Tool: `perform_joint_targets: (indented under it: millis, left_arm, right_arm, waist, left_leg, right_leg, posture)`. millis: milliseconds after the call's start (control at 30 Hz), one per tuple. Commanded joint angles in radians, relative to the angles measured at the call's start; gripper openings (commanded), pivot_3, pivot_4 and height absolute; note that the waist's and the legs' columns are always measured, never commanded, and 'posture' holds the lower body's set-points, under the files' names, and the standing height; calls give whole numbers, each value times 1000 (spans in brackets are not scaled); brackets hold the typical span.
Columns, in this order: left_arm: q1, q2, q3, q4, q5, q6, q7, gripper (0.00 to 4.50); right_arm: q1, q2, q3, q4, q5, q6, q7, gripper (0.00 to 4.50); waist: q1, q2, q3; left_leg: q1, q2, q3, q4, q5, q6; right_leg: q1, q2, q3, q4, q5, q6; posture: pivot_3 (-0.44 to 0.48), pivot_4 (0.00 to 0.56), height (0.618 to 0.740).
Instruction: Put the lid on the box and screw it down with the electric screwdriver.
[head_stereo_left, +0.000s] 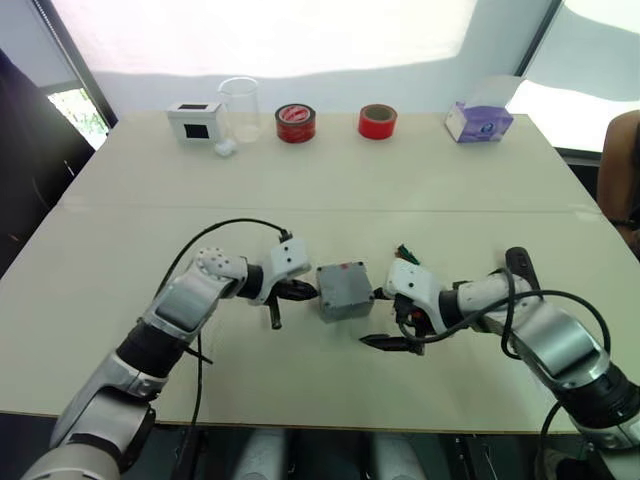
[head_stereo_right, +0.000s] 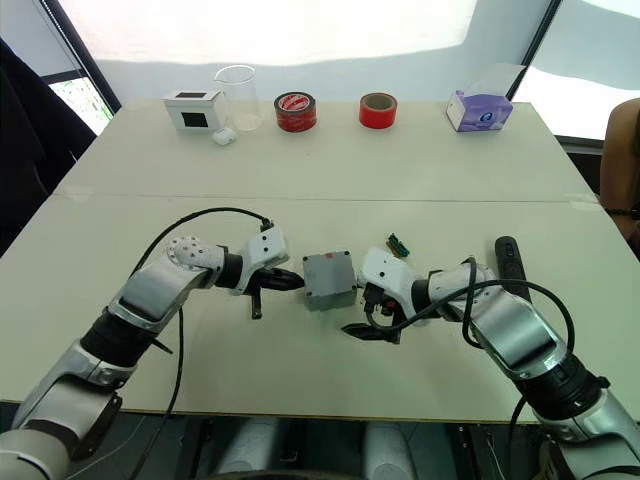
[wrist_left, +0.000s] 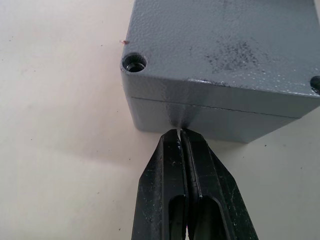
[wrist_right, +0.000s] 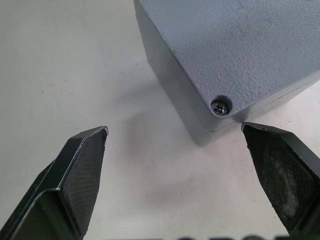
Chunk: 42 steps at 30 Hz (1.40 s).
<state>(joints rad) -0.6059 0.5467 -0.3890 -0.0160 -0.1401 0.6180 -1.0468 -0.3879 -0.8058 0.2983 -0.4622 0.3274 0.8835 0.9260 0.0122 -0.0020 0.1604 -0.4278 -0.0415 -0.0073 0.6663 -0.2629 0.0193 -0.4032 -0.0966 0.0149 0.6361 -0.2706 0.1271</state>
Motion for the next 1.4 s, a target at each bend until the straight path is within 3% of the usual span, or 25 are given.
perform_joint_targets:
  millis: [33,533,633,767,900,1000,1167,1267,1400]
  left_arm:
    - [-32,-8,5,4,6,-37,-10,0]
    - [-29,-22,23,20,14,-60,4,0]
    - [-30,-6,34,19,16,-59,3,0]
    - [-41,-19,153,0,-102,23,-2,0]
    - [-60,-37,248,-25,-218,112,-5,0]
    - [-83,-66,279,-22,-260,142,17,0]
    - [-102,-77,285,-65,-325,192,16,0]
    - [-93,-58,258,-92,-319,190,12,0]
    - [-81,-48,246,-115,-323,194,17,0]
  right_arm:
    - [1,7,-19,-60,23,8,-8,4412]
    - [3,-3,-12,-67,32,20,-15,4412]
    - [-1,-11,-83,-45,52,51,-31,4412]
    - [-13,-3,-320,29,137,125,-77,4412]
    - [-14,44,-434,155,142,72,-131,4412]
    - [-24,101,-471,281,114,-5,-189,4412]
    - [4,135,-418,408,34,-150,-220,4412]
    - [3,158,-374,448,-19,-231,-238,3736]
    - [-11,185,-359,496,-40,-292,-245,2371]
  waist:
    - [0,0,0]
    - [0,0,0]
    - [0,0,0]
    - [1,0,0]
    - [-1,0,0]
    - [0,0,0]
    - [-3,0,0]
    - [-7,0,0]
    - [-10,0,0]
  left_leg:
    - [0,0,0,0,0,0]
    - [0,0,0,0,0,0]
    - [0,0,0,0,0,0]
    - [0,0,0,0,0,0]
    - [0,0,0,0,0,0]
    - [0,0,0,0,0,0]
    - [1,0,1,0,3,-5]
    - [1,0,1,0,3,-5]
    - [1,0,1,0,3,-6]
  right_leg:
    - [0,0,0,0,0,0]
    - [0,0,0,0,0,0]
    - [0,0,0,0,0,0]
    - [0,0,0,1,0,0]
    - [0,0,0,1,0,0]
    - [0,0,0,2,0,0]
    - [-1,0,1,3,0,0]
    - [-1,0,1,3,0,0]
    - [-1,1,2,4,0,0]
  posture:
    - [0,150,740]
    - [0,150,740]
    - [0,150,740]
    - [0,150,740]
    - [0,150,740]
    - [0,150,740]
    - [0,150,740]
    - [0,150,740]
    - [0,150,740]
